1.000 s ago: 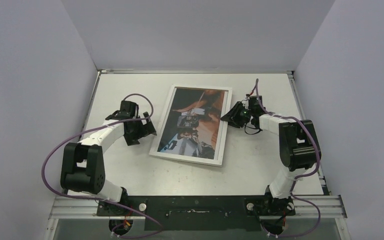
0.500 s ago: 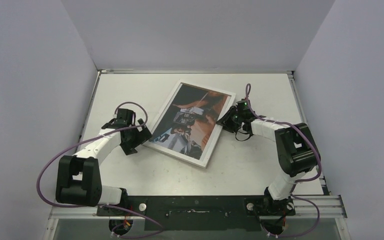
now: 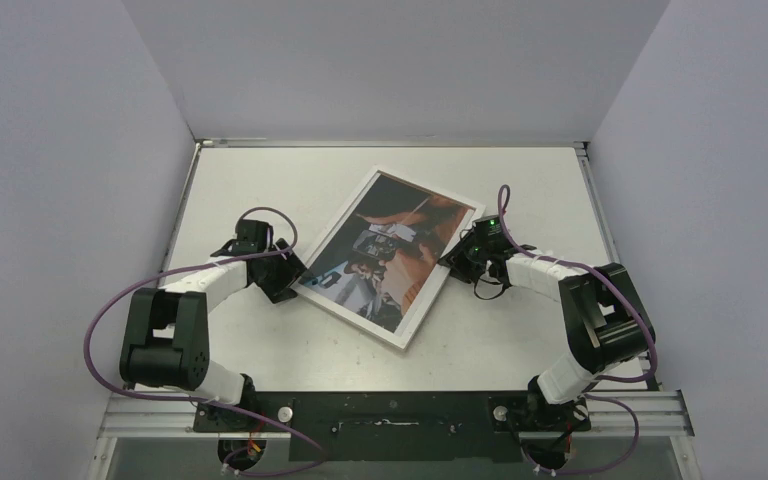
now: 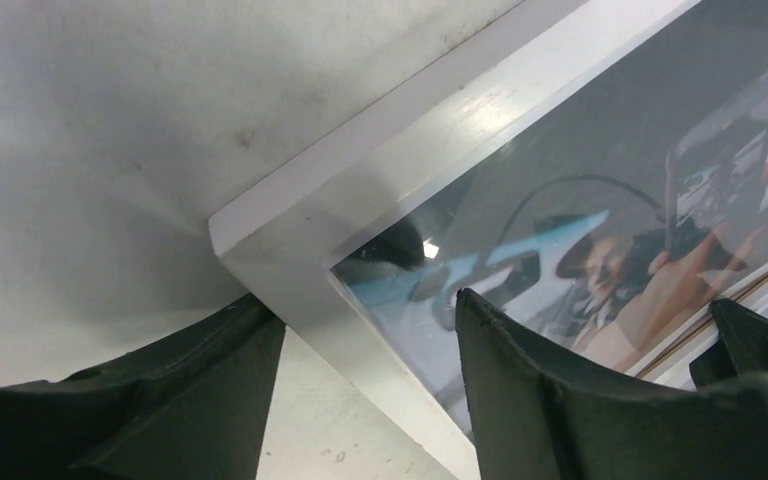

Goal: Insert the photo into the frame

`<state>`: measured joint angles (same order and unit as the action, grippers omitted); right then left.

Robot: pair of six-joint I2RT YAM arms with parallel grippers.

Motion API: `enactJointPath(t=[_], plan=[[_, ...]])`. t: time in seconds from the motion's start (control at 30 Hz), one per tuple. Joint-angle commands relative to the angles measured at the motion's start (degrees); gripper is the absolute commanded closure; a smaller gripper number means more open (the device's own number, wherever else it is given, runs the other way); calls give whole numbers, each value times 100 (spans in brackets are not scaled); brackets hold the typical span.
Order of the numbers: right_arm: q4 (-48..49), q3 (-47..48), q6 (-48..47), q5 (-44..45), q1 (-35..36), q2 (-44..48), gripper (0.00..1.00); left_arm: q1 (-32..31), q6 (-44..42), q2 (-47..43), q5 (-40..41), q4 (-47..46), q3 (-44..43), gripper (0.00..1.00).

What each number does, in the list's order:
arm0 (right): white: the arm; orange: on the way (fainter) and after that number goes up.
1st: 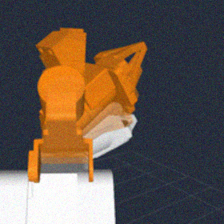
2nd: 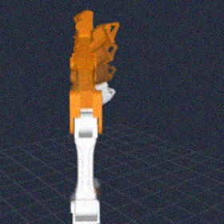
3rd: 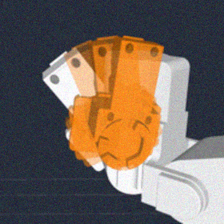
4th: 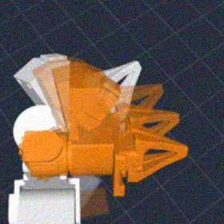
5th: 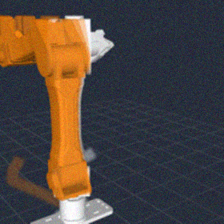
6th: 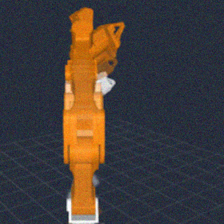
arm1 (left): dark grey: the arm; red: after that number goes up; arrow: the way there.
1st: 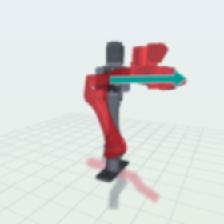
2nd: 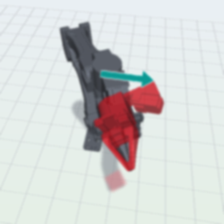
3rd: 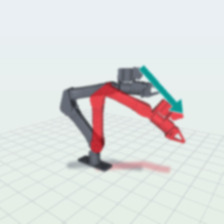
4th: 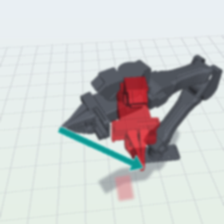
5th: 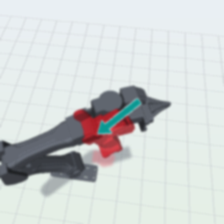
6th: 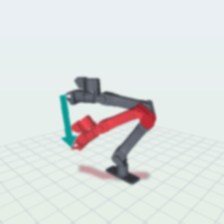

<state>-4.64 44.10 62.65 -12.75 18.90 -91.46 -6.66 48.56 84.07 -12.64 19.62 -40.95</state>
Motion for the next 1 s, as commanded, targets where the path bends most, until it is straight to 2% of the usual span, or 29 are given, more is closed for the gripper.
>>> enactJointPath(t=[0.0, 0.17, 0.53, 0.73, 0.83, 0.97], plan=[[-245, -5, 440, 407, 207, 193, 83, 78, 143, 477, -254, -874, -470, 43], [412, 64, 565, 739, 684, -4, 83, 280, -109, 1240, -503, -1030, -1117, 51], [861, 222, 1528, 1058, 1484, -509, 83, 595, -1045, 2939, -1259, -1047, -2917, 53], [1220, 196, 1923, 955, 1923, -755, 81, 616, -1364, 3334, -1335, -907, -3480, 53], [1263, 91, 2137, 986, 1989, -715, 76, 636, -1411, 3416, -1341, -877, -3560, 52], [1127, 64, 2288, 1058, 1995, -531, 55, 636, -1542, 3419, -1381, -854, -3515, 51]])
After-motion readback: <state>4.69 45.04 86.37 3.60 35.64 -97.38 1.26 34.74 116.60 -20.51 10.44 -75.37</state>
